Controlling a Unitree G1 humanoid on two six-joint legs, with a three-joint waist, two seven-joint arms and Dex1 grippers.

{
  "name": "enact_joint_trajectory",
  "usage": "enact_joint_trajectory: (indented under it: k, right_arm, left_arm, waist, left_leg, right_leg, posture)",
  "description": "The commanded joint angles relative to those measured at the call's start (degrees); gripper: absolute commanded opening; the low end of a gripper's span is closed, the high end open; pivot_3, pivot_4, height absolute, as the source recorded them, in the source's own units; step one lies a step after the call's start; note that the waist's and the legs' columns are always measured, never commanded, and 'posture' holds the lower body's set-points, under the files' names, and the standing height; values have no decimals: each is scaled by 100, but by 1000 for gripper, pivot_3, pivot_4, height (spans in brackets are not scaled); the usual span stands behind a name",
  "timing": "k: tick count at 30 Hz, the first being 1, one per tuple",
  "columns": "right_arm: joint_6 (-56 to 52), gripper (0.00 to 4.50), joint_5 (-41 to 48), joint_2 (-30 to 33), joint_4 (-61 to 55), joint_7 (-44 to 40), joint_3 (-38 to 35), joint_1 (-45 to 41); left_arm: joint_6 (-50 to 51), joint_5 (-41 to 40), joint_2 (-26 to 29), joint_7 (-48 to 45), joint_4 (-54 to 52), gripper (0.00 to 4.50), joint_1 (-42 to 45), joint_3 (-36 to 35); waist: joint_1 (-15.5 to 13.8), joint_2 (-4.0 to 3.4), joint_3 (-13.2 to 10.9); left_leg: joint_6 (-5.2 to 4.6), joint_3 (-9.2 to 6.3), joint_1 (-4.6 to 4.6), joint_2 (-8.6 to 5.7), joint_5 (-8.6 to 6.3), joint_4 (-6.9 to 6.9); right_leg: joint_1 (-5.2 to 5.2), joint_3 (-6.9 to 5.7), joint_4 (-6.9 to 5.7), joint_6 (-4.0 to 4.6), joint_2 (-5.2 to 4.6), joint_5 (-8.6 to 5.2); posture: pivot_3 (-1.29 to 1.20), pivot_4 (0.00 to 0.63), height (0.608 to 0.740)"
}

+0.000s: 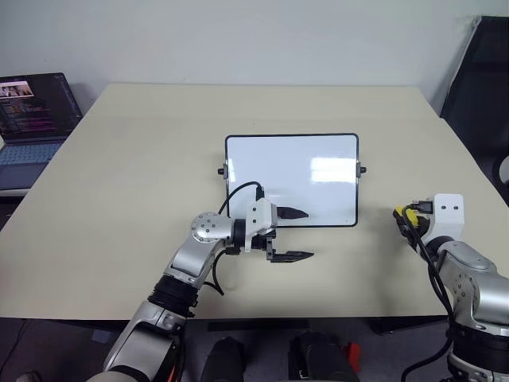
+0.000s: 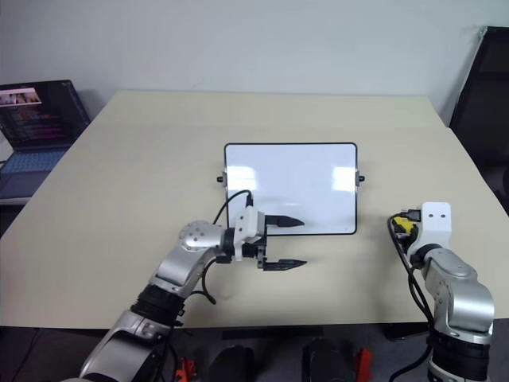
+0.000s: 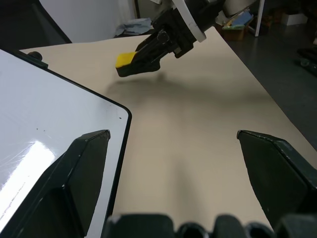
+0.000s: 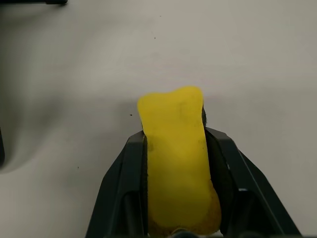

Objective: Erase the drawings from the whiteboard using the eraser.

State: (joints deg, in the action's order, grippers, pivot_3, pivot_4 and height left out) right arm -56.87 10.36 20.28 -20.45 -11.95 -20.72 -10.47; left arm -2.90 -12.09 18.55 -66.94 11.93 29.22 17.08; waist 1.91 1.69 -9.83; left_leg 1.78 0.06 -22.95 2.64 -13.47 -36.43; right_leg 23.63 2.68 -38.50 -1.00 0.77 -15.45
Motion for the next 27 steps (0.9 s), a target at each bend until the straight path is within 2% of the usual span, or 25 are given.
enact_joint_trajectory:
  k: [1, 9, 11, 27]
  right_arm:
    - [52, 1261, 84, 33, -23, 51, -96, -55]
    - [151, 1261, 93, 58, 198, 60, -35, -109]
    - [165, 1964, 92, 63, 242, 64, -28, -138]
    - [239, 1964, -14, 117, 193, 282, -88, -174]
  left_arm:
    - [-57, 17, 6, 11, -88, 4500, 86, -38]
    - [-31, 58, -12, 69, -78, 4500, 132, -65]
    - [-39, 71, -16, 79, -62, 4500, 143, -69]
    - [120, 44, 47, 188, -283, 4500, 62, -77]
  waist:
    - [0, 0, 0]
    - [0, 0, 0]
    - [-1, 0, 0]
    - [-3, -1, 0]
  left_leg:
    - [0, 0, 0, 0, 0, 0]
    - [0, 0, 0, 0, 0, 0]
    - [0, 0, 0, 0, 0, 0]
    - [0, 0, 1, 0, 0, 0]
  right_leg:
    - [0, 0, 0, 0, 0, 0]
    - [0, 0, -1, 0, 0, 0]
    - [0, 0, -1, 0, 0, 0]
    - [0, 0, -3, 0, 0, 0]
  posture:
    - [0, 150, 740]
    - [0, 150, 740]
    - [0, 150, 740]
    - [0, 150, 740]
